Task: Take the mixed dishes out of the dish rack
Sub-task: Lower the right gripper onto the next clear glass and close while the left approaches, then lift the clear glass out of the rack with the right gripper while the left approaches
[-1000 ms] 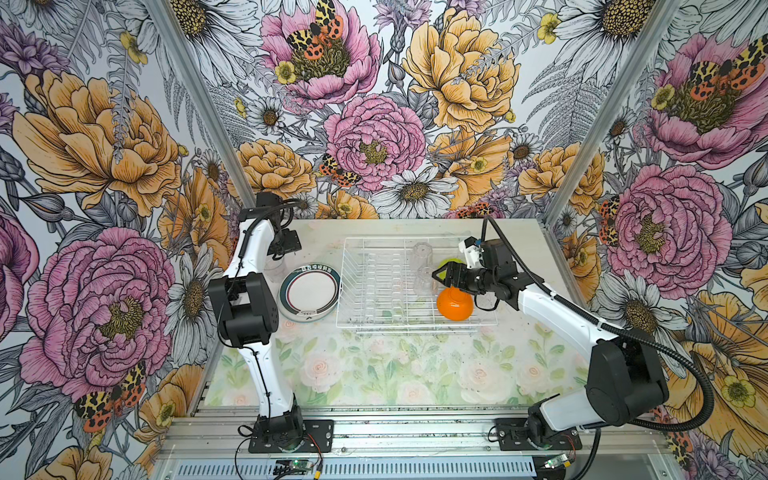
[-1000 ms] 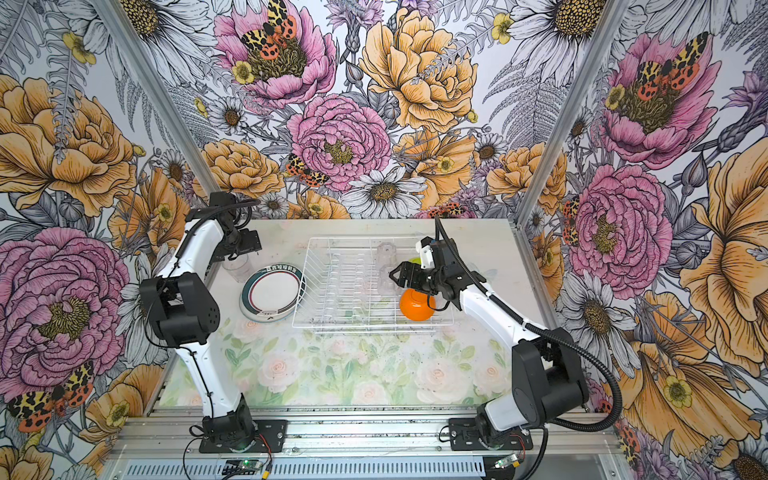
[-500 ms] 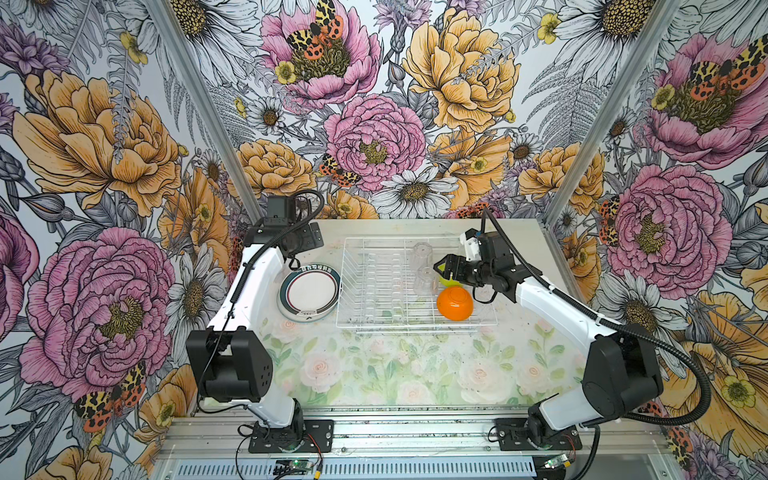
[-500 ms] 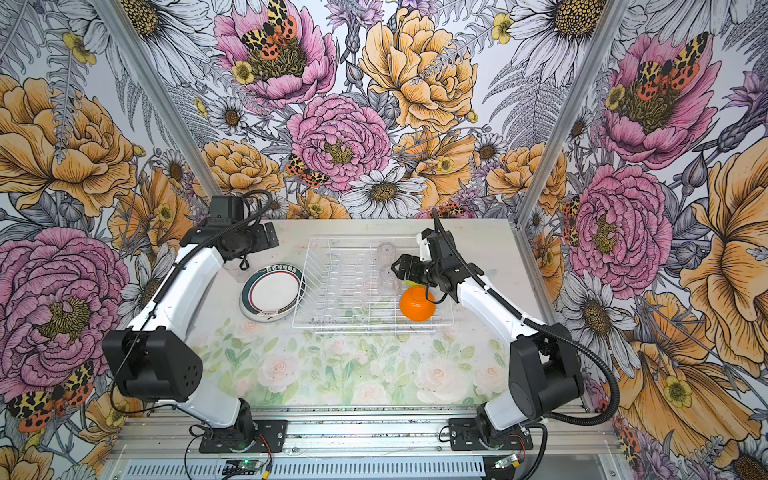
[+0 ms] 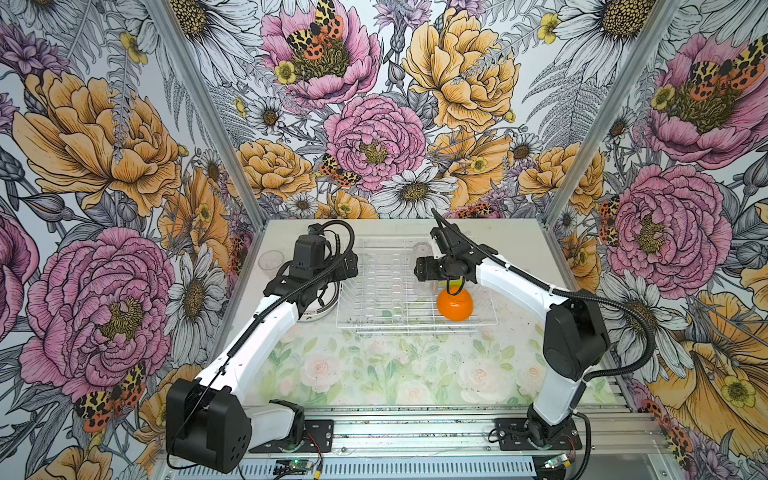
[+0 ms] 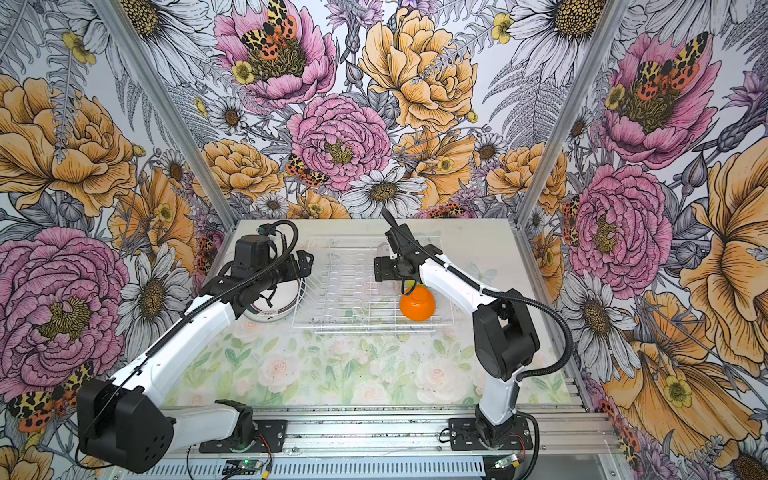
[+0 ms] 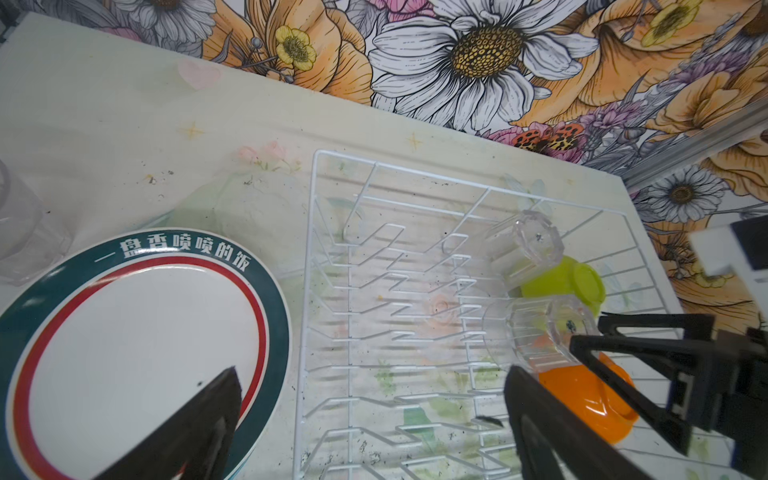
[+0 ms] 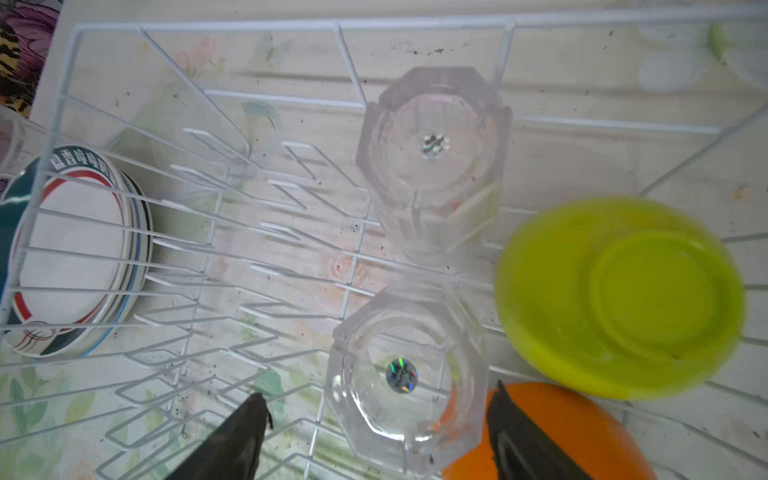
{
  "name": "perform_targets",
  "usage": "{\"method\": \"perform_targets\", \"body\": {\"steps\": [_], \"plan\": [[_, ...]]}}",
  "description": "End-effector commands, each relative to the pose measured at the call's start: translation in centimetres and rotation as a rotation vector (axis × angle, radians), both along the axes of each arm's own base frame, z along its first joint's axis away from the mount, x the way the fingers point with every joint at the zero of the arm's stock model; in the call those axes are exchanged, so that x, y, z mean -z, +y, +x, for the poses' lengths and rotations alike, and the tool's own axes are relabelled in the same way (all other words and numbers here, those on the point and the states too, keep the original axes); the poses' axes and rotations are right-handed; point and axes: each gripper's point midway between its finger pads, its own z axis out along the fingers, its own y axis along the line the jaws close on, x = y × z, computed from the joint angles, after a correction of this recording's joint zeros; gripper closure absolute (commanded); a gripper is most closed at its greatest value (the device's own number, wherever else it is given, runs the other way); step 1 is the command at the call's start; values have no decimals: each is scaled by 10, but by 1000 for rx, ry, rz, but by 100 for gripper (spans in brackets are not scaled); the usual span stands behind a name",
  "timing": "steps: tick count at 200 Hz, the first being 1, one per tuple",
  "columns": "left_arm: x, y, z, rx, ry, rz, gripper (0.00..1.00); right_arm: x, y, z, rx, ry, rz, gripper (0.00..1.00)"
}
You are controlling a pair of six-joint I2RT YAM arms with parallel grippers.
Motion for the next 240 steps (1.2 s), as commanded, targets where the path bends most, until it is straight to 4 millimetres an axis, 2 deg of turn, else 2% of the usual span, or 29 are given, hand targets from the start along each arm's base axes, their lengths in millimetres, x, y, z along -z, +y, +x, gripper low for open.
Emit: {"method": "perform_targets", "body": {"steps": [1,52,102,115,144,187,240], "plan": [[-21,-16,3,44,-79,-101,1,2,-14,4,19,-10,-105,16],[-17,-39,2,102,-80,-153,1,27,-6,8,-2,39,-134,15],[-1,-53,2,131,-36,-189,1,35,-2,12,-5,44,-147,15],[3,-57,0,140,-29,-204,1,37,-3,12,-2,47,-150,20],[12,-66,-1,160,-9,-237,1,38,-2,11,3,54,-142,38],[17,-75,1,186,11,-268,1,18,6,7,-5,49,-64,51],[13,-91,-5,293,-56,-307,1,-31,23,-4,-47,47,144,54]]}}
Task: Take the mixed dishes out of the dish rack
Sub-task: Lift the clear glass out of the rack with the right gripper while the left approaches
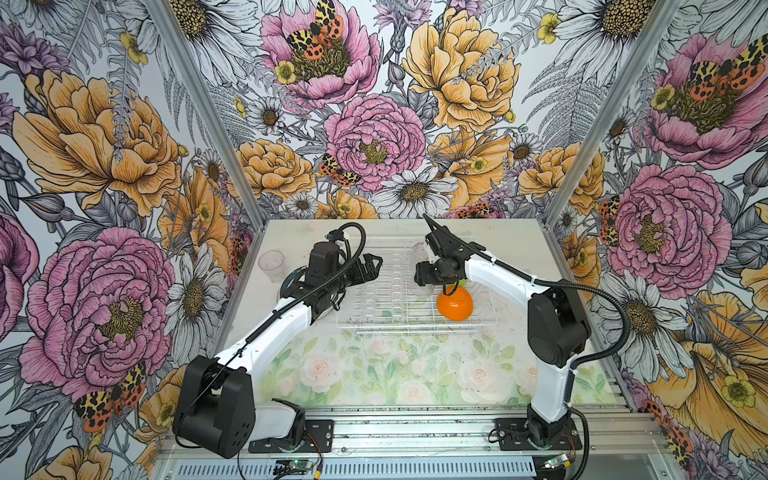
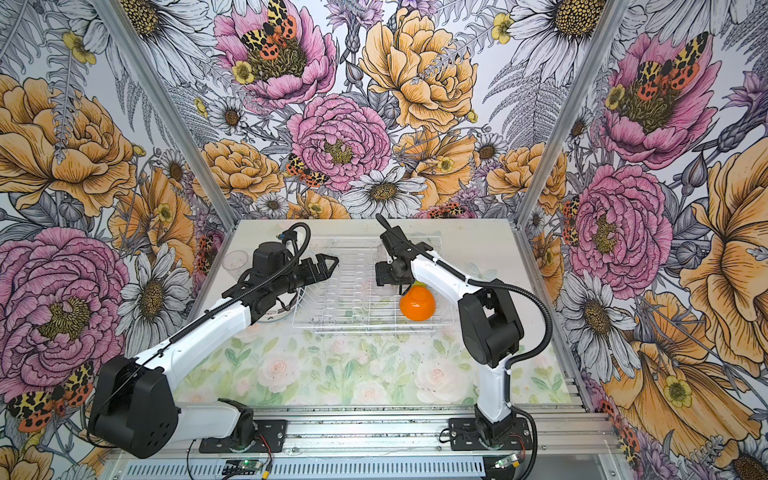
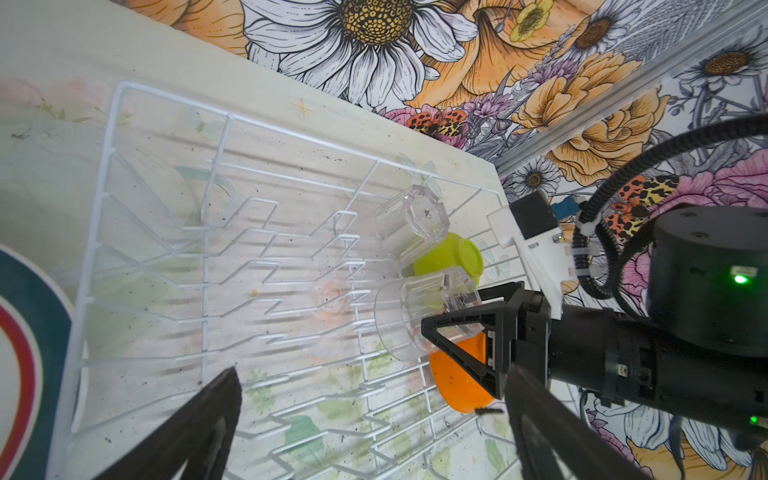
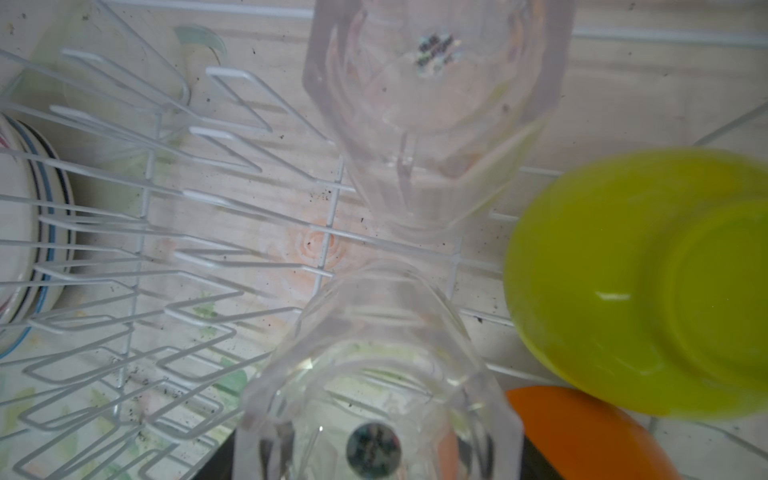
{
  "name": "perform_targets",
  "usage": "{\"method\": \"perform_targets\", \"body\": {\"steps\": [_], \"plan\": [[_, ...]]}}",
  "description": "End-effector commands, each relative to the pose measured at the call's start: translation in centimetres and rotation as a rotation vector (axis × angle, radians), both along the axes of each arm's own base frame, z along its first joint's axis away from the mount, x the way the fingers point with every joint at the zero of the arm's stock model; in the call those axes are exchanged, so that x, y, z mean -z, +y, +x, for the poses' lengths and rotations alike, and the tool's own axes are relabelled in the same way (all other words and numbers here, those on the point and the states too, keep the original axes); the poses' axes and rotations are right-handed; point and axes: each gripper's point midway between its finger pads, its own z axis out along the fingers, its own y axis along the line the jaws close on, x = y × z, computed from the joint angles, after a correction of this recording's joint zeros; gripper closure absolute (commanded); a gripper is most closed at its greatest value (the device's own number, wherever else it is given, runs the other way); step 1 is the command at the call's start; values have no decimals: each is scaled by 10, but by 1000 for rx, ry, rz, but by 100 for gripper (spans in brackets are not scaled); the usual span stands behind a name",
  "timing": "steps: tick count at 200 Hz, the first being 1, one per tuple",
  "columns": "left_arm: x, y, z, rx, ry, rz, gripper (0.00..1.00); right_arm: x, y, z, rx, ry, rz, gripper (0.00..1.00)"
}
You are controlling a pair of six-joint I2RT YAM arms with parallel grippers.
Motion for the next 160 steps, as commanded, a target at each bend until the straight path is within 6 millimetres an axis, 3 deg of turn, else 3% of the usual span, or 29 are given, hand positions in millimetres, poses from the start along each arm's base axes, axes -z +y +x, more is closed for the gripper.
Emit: {"method": "perform_targets", "body": {"steps": [1,100,160], "plan": [[-8,-16,-5,85,-66,-47,1,-57,13,-3,-17,-61,156,54],[-32,-36,-36,210,-253,-134,8,-138,26,-18,-55,-116,495,57],[-37,-64,-47,299,-321,-200,15,-172,33,-32,-87,-132,626,58]]}}
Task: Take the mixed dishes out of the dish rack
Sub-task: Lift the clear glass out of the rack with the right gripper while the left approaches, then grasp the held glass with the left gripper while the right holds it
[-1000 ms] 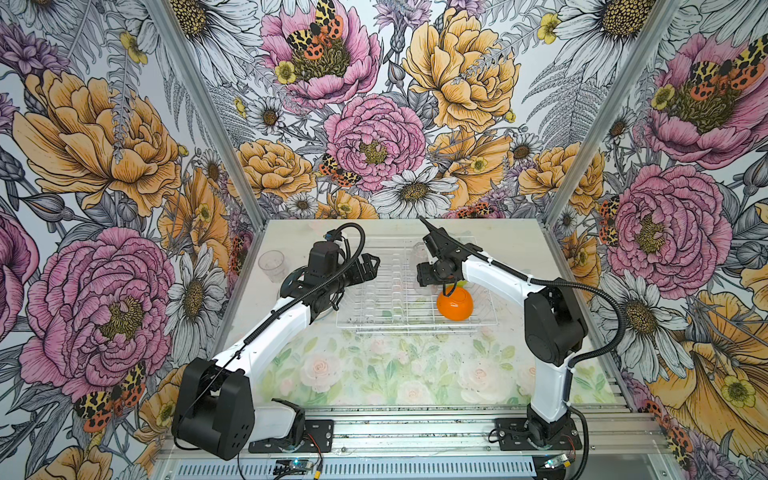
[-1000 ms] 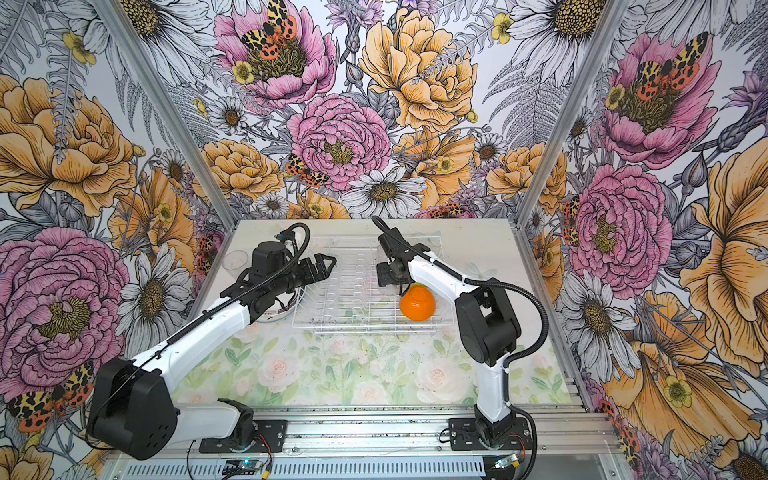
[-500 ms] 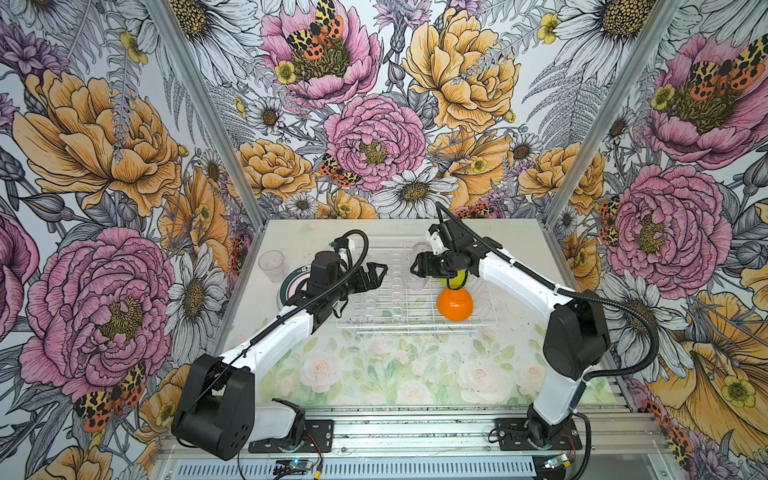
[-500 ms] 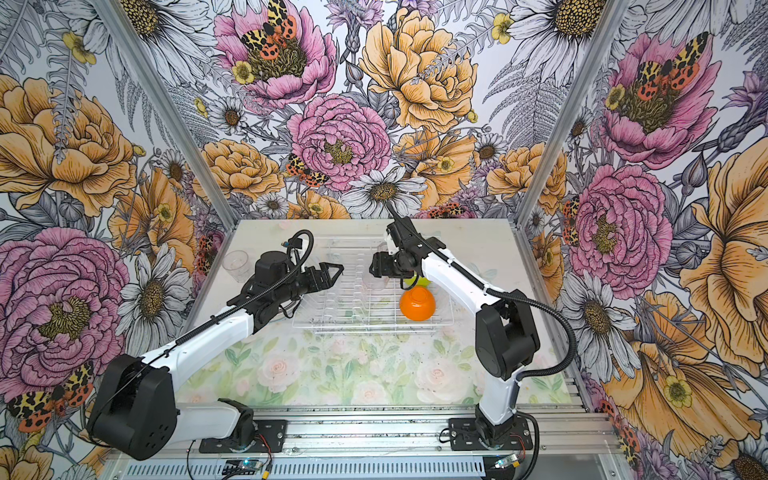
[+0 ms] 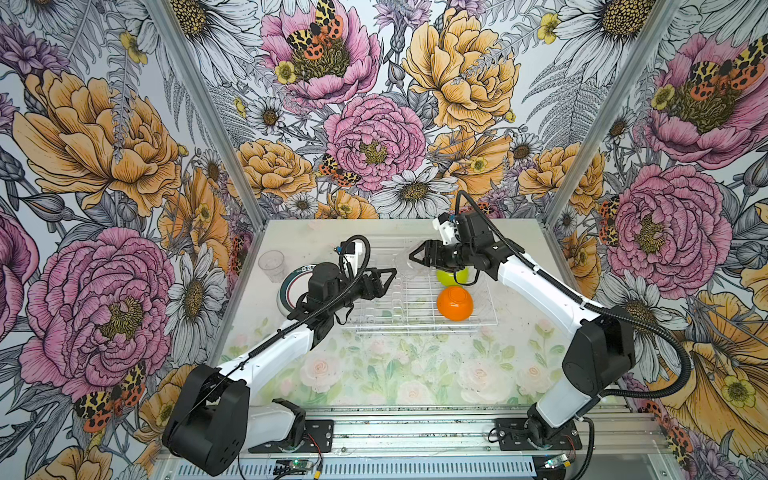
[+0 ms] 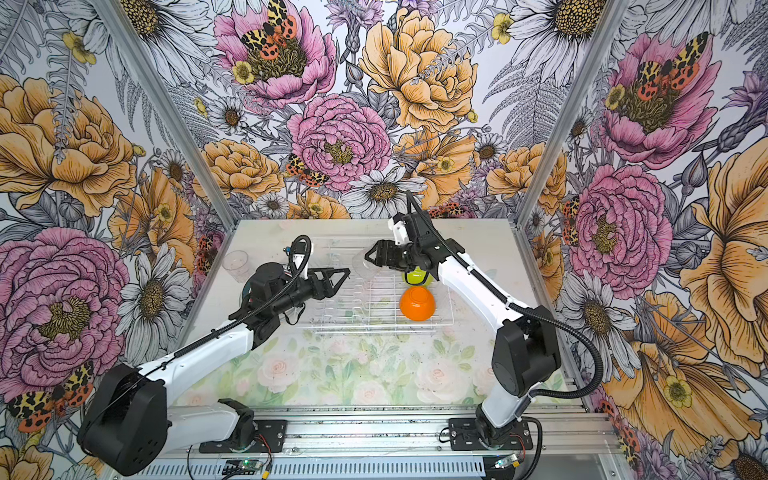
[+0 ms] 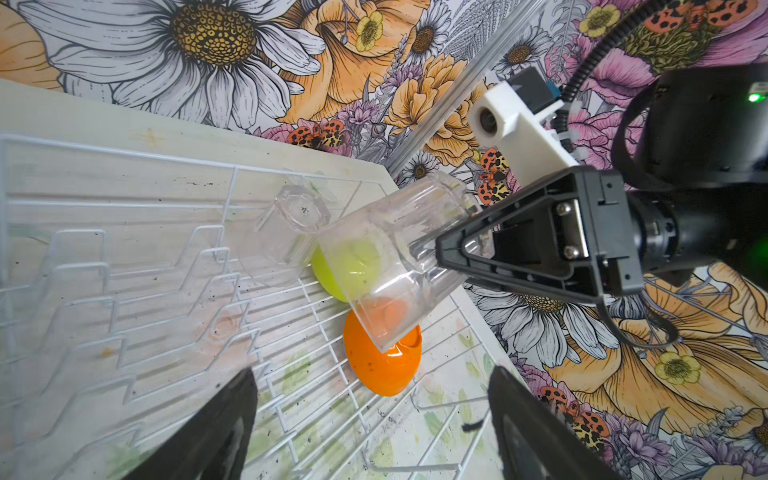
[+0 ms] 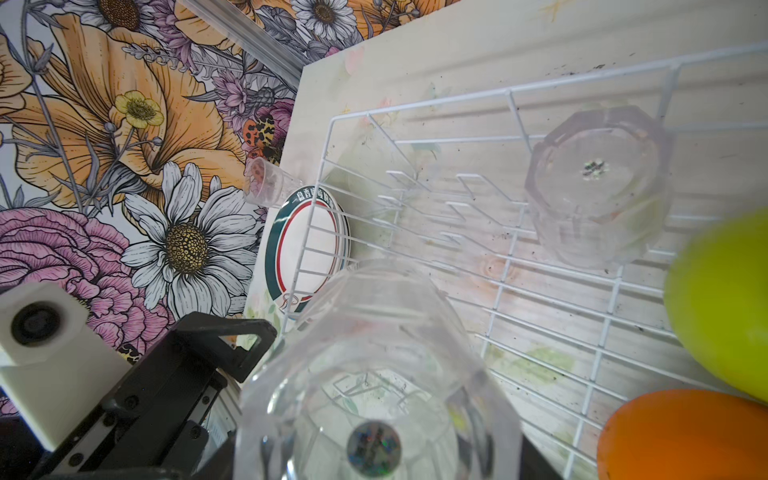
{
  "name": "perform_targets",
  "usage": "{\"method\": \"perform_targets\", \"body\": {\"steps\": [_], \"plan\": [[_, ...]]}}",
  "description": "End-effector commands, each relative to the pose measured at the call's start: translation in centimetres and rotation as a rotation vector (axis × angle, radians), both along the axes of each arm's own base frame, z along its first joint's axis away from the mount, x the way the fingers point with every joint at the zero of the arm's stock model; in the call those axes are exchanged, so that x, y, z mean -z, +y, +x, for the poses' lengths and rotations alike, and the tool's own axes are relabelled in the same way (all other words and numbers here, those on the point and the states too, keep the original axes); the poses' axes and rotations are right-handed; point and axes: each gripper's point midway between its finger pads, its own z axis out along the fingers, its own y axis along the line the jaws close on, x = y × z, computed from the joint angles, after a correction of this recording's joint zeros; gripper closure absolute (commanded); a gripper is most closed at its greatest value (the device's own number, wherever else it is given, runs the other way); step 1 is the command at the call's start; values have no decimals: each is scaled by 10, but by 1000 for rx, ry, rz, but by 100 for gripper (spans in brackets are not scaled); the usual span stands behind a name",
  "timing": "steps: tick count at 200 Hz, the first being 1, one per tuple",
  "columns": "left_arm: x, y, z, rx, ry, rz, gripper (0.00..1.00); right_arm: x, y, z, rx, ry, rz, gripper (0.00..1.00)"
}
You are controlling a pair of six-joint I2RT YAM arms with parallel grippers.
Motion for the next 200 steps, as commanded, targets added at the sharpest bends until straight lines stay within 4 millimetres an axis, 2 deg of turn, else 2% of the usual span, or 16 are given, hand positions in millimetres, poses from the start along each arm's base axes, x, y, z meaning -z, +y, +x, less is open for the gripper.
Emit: {"method": "perform_targets", "body": {"steps": [1,36,87,181,200], "plan": [[-14,-14,-5,58,-73,-41,15,-46,7,-7,-31,-79,123,58],[-14,-23,-3,78,-89,-56,16,-65,9,-18,-48,-103,197,58],[-28,-35,-7,113,-155,-86,24,-68,11,-27,-71,-92,235,57],[-61,-52,-19,188,-323,-194,59,-81,20,-37,-118,-89,314,55],[-61,-53,-14,179,-305,-208,72,-79,22,-38,-124,-81,322,55]]}}
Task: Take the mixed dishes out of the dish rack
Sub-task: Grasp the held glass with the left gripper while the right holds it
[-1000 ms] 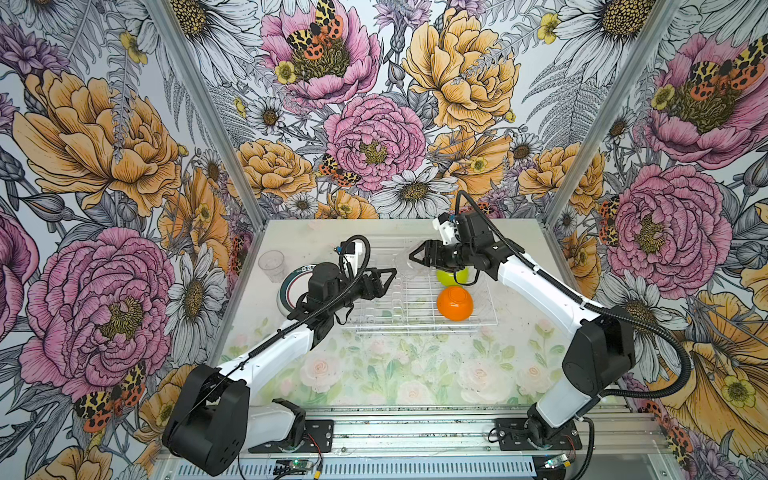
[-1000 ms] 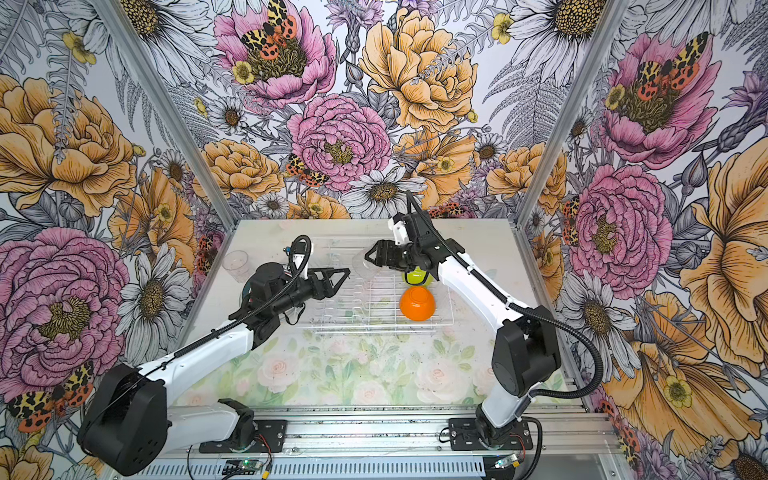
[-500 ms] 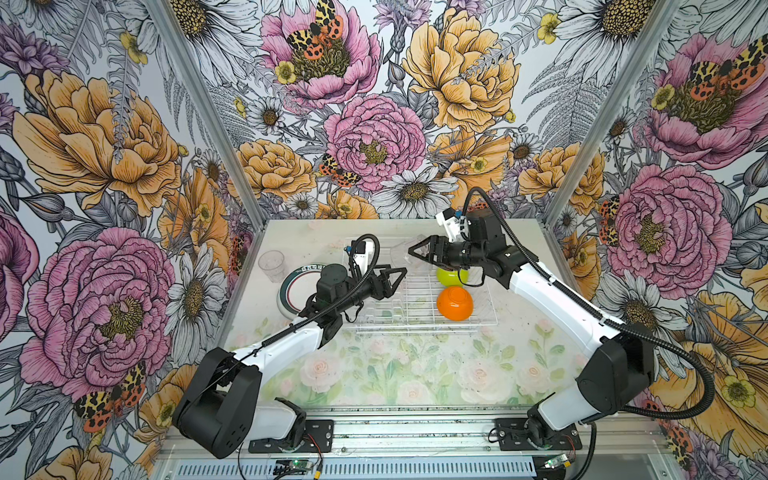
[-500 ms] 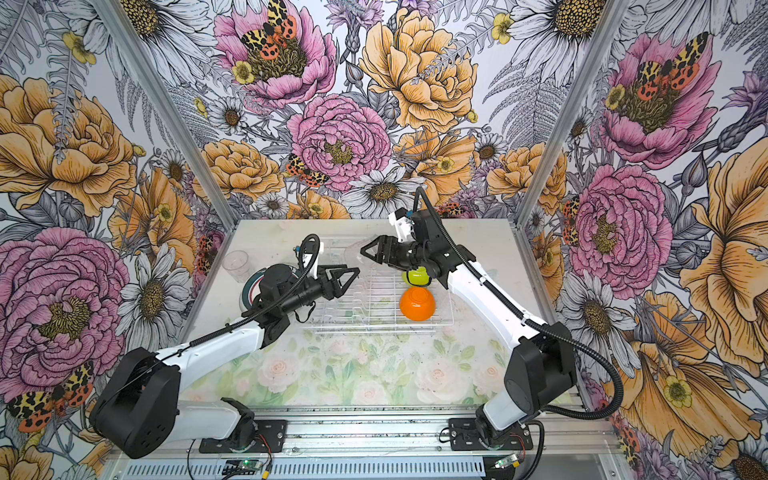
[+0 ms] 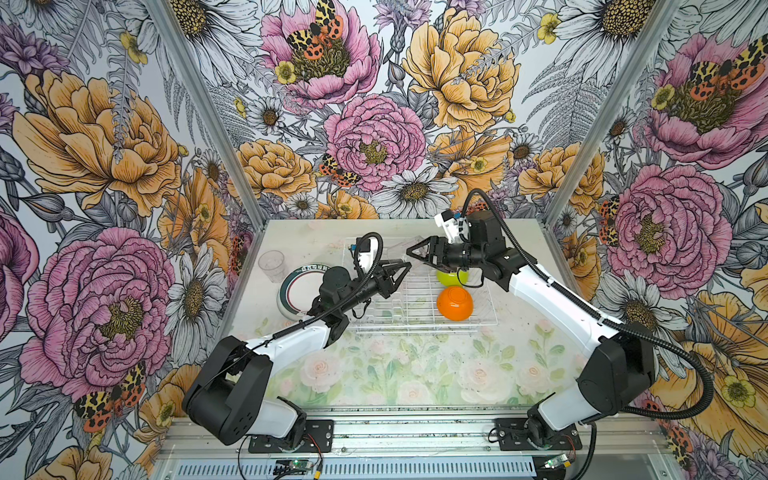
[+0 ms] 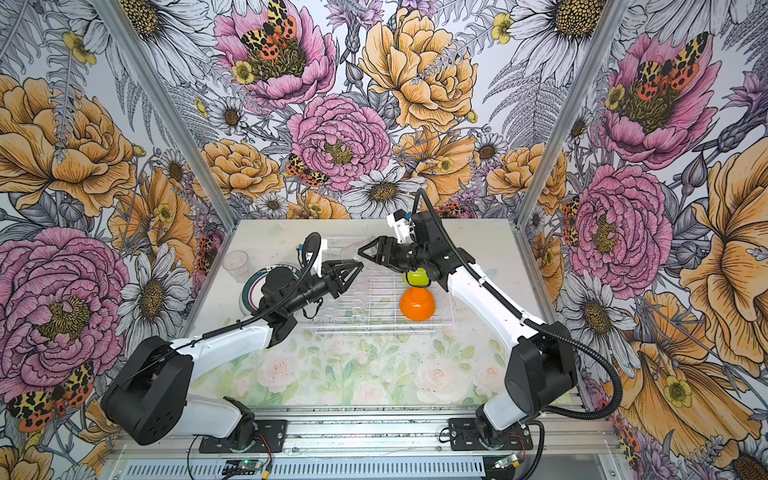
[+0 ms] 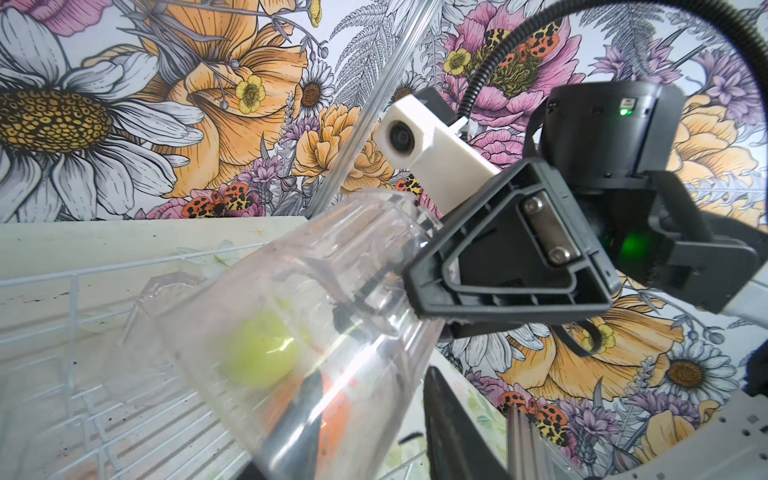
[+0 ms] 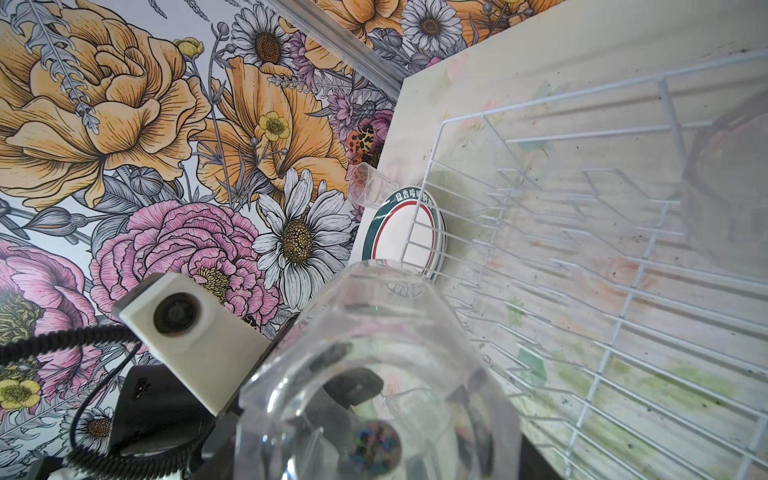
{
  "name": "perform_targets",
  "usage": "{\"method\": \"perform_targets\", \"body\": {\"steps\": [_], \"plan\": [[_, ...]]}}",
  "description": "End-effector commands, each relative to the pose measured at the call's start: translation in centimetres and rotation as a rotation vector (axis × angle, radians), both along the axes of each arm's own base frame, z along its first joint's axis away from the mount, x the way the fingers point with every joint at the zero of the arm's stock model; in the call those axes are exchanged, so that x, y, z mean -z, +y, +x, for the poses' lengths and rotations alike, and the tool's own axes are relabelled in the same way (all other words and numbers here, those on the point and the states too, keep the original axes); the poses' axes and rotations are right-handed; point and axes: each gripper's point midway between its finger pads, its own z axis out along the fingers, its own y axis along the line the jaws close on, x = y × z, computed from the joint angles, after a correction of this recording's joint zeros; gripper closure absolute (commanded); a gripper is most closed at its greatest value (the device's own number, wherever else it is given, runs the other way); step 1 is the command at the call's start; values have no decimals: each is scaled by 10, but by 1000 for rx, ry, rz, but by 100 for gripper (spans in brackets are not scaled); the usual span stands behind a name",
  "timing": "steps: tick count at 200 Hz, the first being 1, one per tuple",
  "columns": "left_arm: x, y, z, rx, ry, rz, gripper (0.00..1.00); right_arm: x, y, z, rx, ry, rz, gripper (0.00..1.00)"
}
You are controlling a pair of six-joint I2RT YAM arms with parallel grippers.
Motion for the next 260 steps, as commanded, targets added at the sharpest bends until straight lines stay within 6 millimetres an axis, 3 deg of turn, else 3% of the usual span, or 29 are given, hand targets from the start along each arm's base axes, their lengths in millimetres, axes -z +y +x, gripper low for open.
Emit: {"method": "perform_targets", "body": {"steps": [1,22,44,69,89,158,232,260], "plan": [[-20,-4,-6,34,-69,-53,72,-28,5,-9,-35,-66,68,55],[-21,-7,-5,49,-61,-72,76,-22,4,-9,-28,-58,61,54],[-19,-5,-2,30,-52,-79,87,-17,6,-9,-33,-46,60,52],[-20,-2,1,7,-44,-78,90,-14,7,-9,-41,-39,59,52],[-17,2,7,-37,-19,-67,100,-13,7,-9,-42,-41,57,50],[-3,22,19,-185,47,18,100,-5,-2,-5,-10,-57,32,21],[-9,35,14,-245,62,136,100,-2,-9,8,30,-125,-18,15],[-13,51,9,-304,80,206,100,3,-11,14,53,-169,-61,14]]}}
